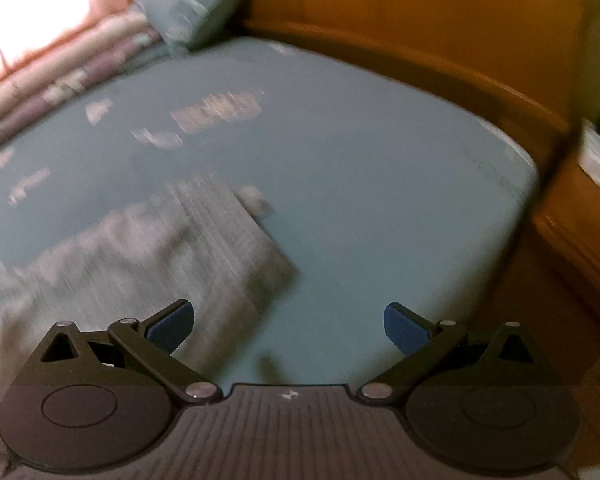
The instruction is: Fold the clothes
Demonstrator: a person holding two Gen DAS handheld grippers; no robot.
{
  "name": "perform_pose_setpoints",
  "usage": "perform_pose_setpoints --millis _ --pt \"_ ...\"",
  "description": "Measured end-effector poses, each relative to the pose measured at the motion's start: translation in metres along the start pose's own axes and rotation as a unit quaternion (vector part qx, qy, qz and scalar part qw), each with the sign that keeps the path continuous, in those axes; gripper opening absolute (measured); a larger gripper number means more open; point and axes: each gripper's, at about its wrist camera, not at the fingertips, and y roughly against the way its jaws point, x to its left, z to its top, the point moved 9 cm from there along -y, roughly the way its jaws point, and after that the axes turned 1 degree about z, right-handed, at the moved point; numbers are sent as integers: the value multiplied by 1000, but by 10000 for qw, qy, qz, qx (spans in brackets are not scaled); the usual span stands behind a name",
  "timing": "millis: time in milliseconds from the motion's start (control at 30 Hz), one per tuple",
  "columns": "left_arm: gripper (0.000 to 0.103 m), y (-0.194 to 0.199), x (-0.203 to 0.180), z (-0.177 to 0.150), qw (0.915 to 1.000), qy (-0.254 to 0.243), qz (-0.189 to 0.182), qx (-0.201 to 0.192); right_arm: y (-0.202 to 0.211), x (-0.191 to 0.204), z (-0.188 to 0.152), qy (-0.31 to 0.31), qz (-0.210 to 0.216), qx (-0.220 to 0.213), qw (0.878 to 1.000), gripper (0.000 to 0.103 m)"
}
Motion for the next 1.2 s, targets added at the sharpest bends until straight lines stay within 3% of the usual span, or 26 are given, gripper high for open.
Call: perform_pose_setpoints --millis 67,133,167,200,233,300,500,567,667,800,967,1100,1167,1200 --pt "101 -24 -26 21 9992 -322 -197 -152 6 -15 -13 -367 16 176 9992 103" --pt "98 -46 -52 38 9987 -412 -17 -302 13 -30 -24 -604 -104 211 9979 103" --pt "88 -56 -65 45 9982 -472 69 -372 16 -36 -28 -645 -194 210 9975 103" --pt "70 -64 -78 49 9971 -618 157 -416 19 -43 -32 -676 -283 215 9971 103" --pt "62 -74 -92 51 9946 -883 334 -421 21 -49 -37 -719 -380 213 9965 103" --pt "36 -91 -108 51 9866 -1354 845 -323 27 -58 -45 -870 -467 193 9949 103" --pt "36 -120 -114 40 9797 -1324 1483 262 29 -67 -54 -1142 -493 134 9921 103" --pt "41 -124 -115 38 9773 -1332 1617 316 27 -68 -55 -1169 -500 133 9918 103" --pt "35 -131 -113 34 9708 -1456 1845 480 30 -70 -59 -1221 -464 137 9913 103" --pt "15 -124 -109 38 9750 -1204 1809 465 34 -69 -54 -1187 -428 80 9920 103" --pt "12 -105 -95 61 9858 -539 1562 281 33 -60 -37 -1185 -86 -137 9928 103" --pt "12 -80 -68 71 9902 43 1394 114 21 -38 -12 -686 367 -322 9964 102" --pt "12 -70 -56 74 9914 316 1267 15 11 -24 4 -229 581 -447 9970 95" --pt "12 -68 -51 76 9911 431 1261 -15 5 -18 11 -1 668 -458 9967 84"
